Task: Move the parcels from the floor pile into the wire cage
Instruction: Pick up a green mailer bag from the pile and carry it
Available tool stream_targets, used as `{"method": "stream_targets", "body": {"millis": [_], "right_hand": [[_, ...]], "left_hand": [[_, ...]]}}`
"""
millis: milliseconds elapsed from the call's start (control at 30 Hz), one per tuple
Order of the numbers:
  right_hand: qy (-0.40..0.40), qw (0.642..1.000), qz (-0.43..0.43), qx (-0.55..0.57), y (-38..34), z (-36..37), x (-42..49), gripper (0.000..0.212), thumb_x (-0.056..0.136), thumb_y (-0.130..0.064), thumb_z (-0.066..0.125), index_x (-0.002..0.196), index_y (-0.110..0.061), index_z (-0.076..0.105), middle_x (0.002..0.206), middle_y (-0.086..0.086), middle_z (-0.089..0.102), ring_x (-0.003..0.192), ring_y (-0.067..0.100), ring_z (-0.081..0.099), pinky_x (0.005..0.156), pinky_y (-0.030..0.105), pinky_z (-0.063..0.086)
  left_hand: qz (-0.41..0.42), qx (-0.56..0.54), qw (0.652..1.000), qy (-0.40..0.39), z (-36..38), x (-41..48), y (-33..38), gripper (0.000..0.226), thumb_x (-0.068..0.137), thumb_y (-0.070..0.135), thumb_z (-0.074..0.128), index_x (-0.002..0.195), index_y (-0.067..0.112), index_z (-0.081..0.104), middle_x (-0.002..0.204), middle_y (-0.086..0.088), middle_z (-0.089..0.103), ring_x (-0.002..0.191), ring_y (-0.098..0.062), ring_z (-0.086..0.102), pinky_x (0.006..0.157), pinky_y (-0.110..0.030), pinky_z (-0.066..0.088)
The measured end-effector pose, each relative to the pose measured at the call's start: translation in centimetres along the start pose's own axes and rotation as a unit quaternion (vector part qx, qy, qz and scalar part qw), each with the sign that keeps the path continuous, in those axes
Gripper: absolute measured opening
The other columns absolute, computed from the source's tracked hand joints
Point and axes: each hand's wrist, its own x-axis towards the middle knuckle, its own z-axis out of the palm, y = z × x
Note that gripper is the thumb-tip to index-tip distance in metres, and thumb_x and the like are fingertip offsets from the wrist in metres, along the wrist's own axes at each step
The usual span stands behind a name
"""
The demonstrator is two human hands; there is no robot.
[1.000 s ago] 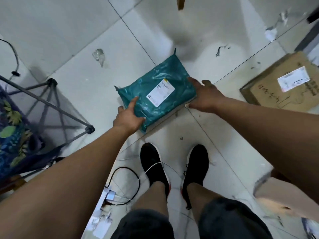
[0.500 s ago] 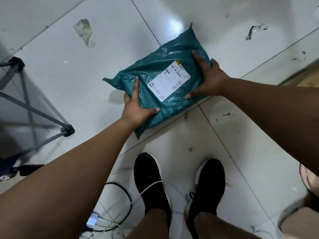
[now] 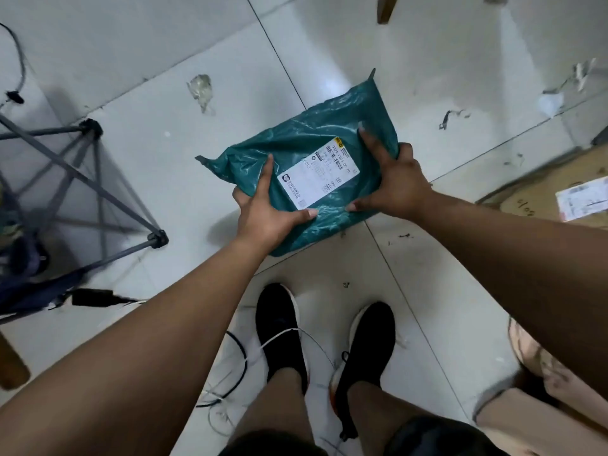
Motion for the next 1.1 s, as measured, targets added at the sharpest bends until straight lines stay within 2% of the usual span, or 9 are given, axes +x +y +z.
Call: {"method": "stream_targets", "body": {"millis": [200, 367, 467, 600, 833, 933, 1100], "right_hand": [[0.001, 1.000, -0.029, -0.010, -8.6, -8.5, -8.0, 0.133, 0.054, -0.057, 0.094, 0.147, -0.069, 0.000, 0.142, 0.012, 0.026, 0.134, 0.039, 0.036, 0.113, 0.051, 0.040], [-0.022, 0.996, -0.074, -0.043, -15.5, -15.4, -16.6, 0.130, 0.055, -0.060, 0.092, 0.149, -0.066, 0.003, 0.141, 0.011, 0.027, 0.133, 0.038, 0.038, 0.113, 0.051, 0.042], [-0.049, 0.991, -0.103, -0.073, -19.6, -18.9, -22.5, 0.128, 0.054, -0.063, 0.091, 0.150, -0.065, 0.005, 0.139, 0.010, 0.028, 0.133, 0.037, 0.039, 0.112, 0.050, 0.043], [-0.076, 0.976, -0.145, -0.140, -25.0, -21.5, -30.2, 0.129, 0.054, -0.067, 0.089, 0.148, -0.066, 0.001, 0.140, 0.010, 0.027, 0.133, 0.038, 0.038, 0.109, 0.053, 0.045], [-0.124, 0.939, -0.243, -0.207, -33.3, -19.7, -43.1, 0.130, 0.053, -0.068, 0.088, 0.147, -0.068, -0.001, 0.139, 0.009, 0.027, 0.131, 0.036, 0.039, 0.106, 0.053, 0.047], [-0.148, 0.915, -0.295, -0.232, -36.6, -16.4, -48.6, 0.130, 0.054, -0.068, 0.088, 0.148, -0.066, -0.001, 0.140, 0.009, 0.026, 0.132, 0.036, 0.039, 0.108, 0.053, 0.046], [-0.183, 0.867, -0.373, -0.277, -40.9, -8.2, -58.6, 0.131, 0.054, -0.071, 0.087, 0.149, -0.066, -0.002, 0.145, 0.010, 0.024, 0.135, 0.036, 0.040, 0.110, 0.052, 0.045]], "left_hand": [[0.007, 0.047, 0.998, 0.044, -8.9, -8.7, 8.1, 0.128, 0.049, 0.058, 0.095, 0.146, 0.072, 0.014, 0.142, -0.006, 0.020, 0.136, -0.032, 0.045, 0.103, -0.020, 0.026], [-0.015, 0.059, 0.993, 0.097, -15.9, -19.4, 13.6, 0.127, 0.048, 0.059, 0.096, 0.143, 0.076, 0.013, 0.137, -0.008, 0.025, 0.125, -0.036, 0.054, 0.097, -0.023, 0.034], [-0.041, 0.030, 0.992, 0.118, -19.4, -27.2, 15.5, 0.127, 0.048, 0.058, 0.096, 0.145, 0.074, 0.015, 0.143, -0.011, 0.025, 0.134, -0.035, 0.047, 0.106, -0.024, 0.034], [-0.077, -0.006, 0.986, 0.150, -23.4, -37.4, 16.2, 0.127, 0.051, 0.057, 0.097, 0.148, 0.069, 0.016, 0.143, -0.011, 0.025, 0.134, -0.035, 0.046, 0.113, -0.031, 0.035], [-0.145, -0.075, 0.958, 0.237, -28.1, -54.0, 12.6, 0.129, 0.053, 0.055, 0.097, 0.150, 0.068, 0.013, 0.138, -0.008, 0.025, 0.135, -0.038, 0.045, 0.117, -0.036, 0.033], [-0.173, -0.104, 0.939, 0.280, -29.7, -61.0, 9.1, 0.128, 0.054, 0.054, 0.096, 0.152, 0.065, 0.014, 0.137, -0.005, 0.024, 0.134, -0.036, 0.047, 0.118, -0.035, 0.032], [-0.229, -0.120, 0.905, 0.337, -30.9, -73.1, 1.0, 0.127, 0.057, 0.057, 0.093, 0.155, 0.061, 0.012, 0.151, -0.011, 0.023, 0.134, -0.038, 0.049, 0.118, -0.042, 0.036]]}}
